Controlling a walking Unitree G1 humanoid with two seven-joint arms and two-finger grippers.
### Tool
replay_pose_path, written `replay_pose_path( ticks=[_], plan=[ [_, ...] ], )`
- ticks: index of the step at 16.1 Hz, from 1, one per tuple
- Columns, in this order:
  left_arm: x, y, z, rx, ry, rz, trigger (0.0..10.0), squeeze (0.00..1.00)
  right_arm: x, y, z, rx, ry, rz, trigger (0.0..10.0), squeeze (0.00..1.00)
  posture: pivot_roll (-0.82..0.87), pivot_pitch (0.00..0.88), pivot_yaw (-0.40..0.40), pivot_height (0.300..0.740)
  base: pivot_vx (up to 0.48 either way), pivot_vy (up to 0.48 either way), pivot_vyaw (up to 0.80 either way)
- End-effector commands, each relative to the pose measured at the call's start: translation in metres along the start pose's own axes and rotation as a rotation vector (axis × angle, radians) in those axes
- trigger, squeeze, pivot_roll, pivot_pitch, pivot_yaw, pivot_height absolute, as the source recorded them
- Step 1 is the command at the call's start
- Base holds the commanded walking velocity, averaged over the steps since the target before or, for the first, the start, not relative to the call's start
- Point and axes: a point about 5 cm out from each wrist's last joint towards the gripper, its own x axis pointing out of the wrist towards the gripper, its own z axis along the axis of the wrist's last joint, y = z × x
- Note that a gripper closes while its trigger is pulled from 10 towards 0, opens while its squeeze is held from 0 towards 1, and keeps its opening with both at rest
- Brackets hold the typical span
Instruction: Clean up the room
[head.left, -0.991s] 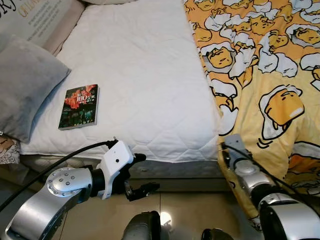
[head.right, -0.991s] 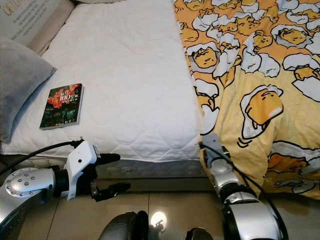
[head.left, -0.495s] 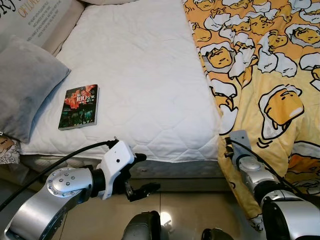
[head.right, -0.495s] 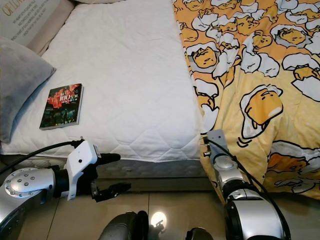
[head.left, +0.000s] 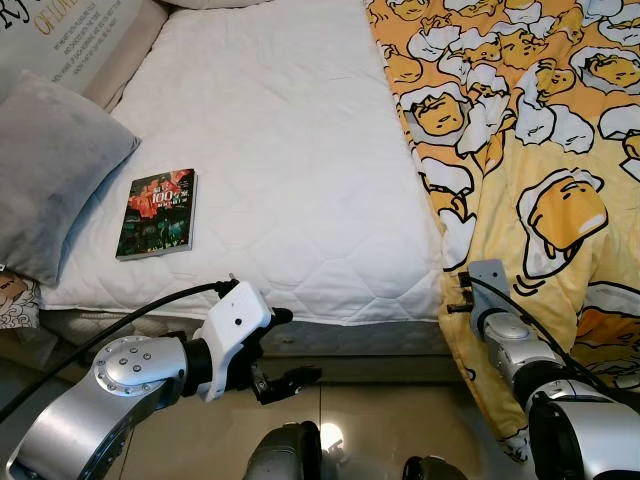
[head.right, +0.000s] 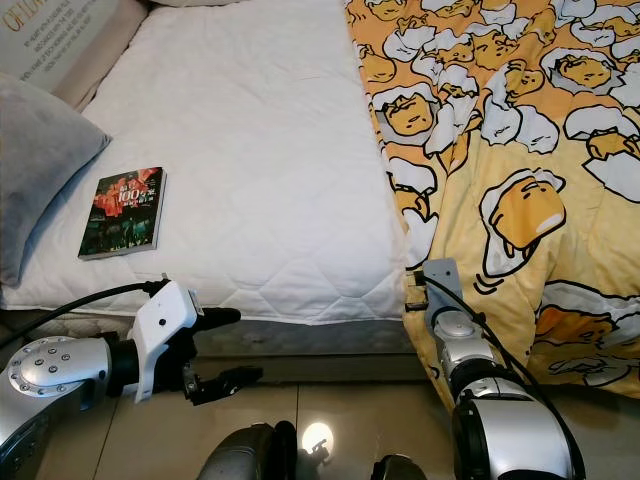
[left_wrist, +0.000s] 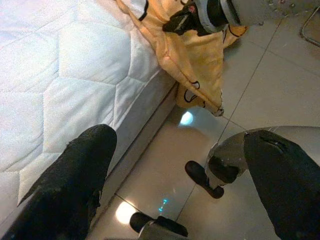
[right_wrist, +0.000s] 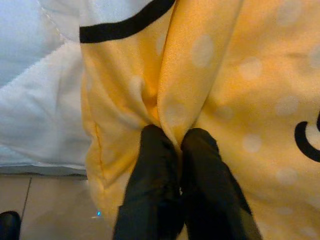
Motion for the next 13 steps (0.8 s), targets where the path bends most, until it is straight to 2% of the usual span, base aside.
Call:
replay_pose_path(
  ticks=[1, 5, 7, 9, 11, 12, 13],
  plan=[
    [-0.001, -0.002, 0.003, 0.008, 0.000, -0.006, 10.0, 0.02, 0.001, 0.001, 0.005, 0.020, -0.013, 0.010, 0.0, 0.00, 0.28, 0.153, 0.134, 0.740, 0.000, 0.000, 0.00],
    [-0.001, -0.002, 0.005, 0.007, 0.001, -0.003, 10.0, 0.02, 0.001, 0.000, 0.007, 0.064, -0.022, 0.050, 0.0, 0.00, 0.28, 0.153, 0.133, 0.740, 0.000, 0.000, 0.00],
    [-0.003, -0.002, 0.005, 0.004, 0.003, 0.000, 10.0, 0.02, 0.000, 0.012, 0.005, 0.144, -0.001, 0.227, 0.0, 0.00, 0.28, 0.153, 0.131, 0.740, 0.000, 0.000, 0.00],
    [-0.002, -0.002, 0.004, 0.003, 0.003, 0.000, 10.0, 0.02, -0.001, 0.019, 0.005, 0.224, 0.009, 0.313, 0.0, 0.00, 0.27, 0.152, 0.130, 0.740, 0.000, 0.000, 0.00],
    [-0.002, -0.002, 0.003, 0.000, 0.003, 0.000, 10.0, 0.02, -0.005, 0.037, 0.009, 0.313, 0.004, 0.518, 0.0, 0.00, 0.27, 0.152, 0.130, 0.740, 0.000, 0.000, 0.00],
    [-0.002, -0.002, 0.002, -0.001, 0.003, 0.000, 10.0, 0.02, -0.007, 0.042, 0.010, 0.328, -0.002, 0.565, 0.0, 0.00, 0.27, 0.152, 0.130, 0.740, 0.000, 0.000, 0.00],
    [-0.002, -0.002, 0.001, -0.001, 0.004, 0.001, 10.0, 0.02, -0.010, 0.052, 0.017, 0.396, -0.035, 0.685, 0.0, 0.00, 0.27, 0.153, 0.129, 0.740, 0.000, 0.000, 0.00]
  ],
)
